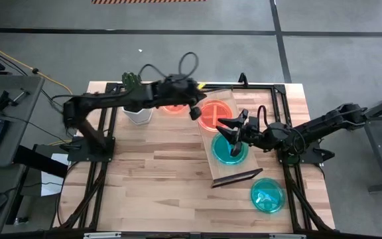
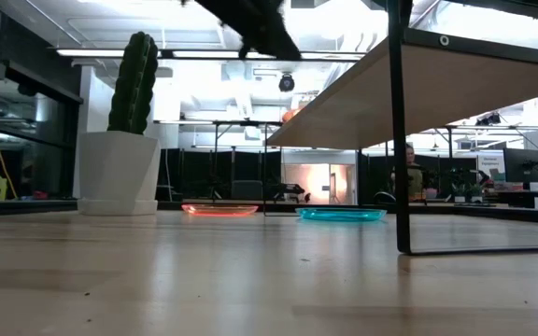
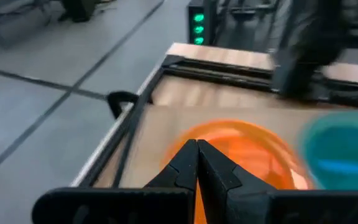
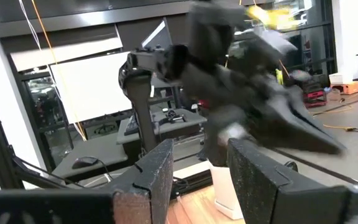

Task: Place and stack plates onto a shelf
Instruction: Adjust the shelf

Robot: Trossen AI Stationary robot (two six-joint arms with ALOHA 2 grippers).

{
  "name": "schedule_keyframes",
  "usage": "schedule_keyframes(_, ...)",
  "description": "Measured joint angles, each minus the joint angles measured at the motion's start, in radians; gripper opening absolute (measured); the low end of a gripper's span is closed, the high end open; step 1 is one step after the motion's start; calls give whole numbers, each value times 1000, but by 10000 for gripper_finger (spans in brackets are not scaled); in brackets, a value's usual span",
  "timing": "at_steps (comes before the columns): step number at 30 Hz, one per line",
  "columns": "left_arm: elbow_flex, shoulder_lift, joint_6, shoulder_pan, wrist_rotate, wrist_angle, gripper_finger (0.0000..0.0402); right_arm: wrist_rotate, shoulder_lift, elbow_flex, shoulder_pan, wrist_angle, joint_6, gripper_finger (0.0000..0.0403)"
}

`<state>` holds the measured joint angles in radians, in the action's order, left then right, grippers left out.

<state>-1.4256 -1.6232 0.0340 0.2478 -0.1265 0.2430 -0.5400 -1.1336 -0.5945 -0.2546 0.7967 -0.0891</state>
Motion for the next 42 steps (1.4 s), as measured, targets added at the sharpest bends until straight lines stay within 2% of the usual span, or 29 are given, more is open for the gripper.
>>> schedule_keyframes(3, 145, 132, -7, -17, 16, -100, 0, 0, 0, 0, 0, -2, 0, 140)
schedule_keyframes(11, 683, 519, -112, -70, 17, -486, 0, -7, 0, 0, -1, -3, -9, 140)
schedule_keyframes(15, 902, 654, -163, -95, 17, -699, 0, -12, 0, 0, 2, -2, -8, 140)
schedule_keyframes(19, 1051, 733, -181, -112, 16, -862, 0, -27, 0, 0, 6, -4, -8, 140)
schedule_keyframes(23, 1128, 770, -189, -114, 15, -942, 0, -36, 0, 0, 14, -36, -15, 140)
schedule_keyframes(30, 1164, 783, -209, -114, 14, -947, 0, -32, 0, 0, 41, -106, -70, 140)
schedule_keyframes(32, 1164, 783, -205, -114, 14, -949, 0, 13, 0, 0, 42, -103, -69, 140)
schedule_keyframes(35, 1164, 782, -204, -110, 11, -1016, 0, 139, 0, 0, 36, -73, -48, 135)
schedule_keyframes(38, 1162, 783, -215, -109, 10, -1109, 0, 204, 0, -16, 7, -99, -17, 106)
schedule_keyframes(42, 1161, 786, -215, -109, 25, -1113, 0, 198, 0, -117, -86, -332, 47, 22)
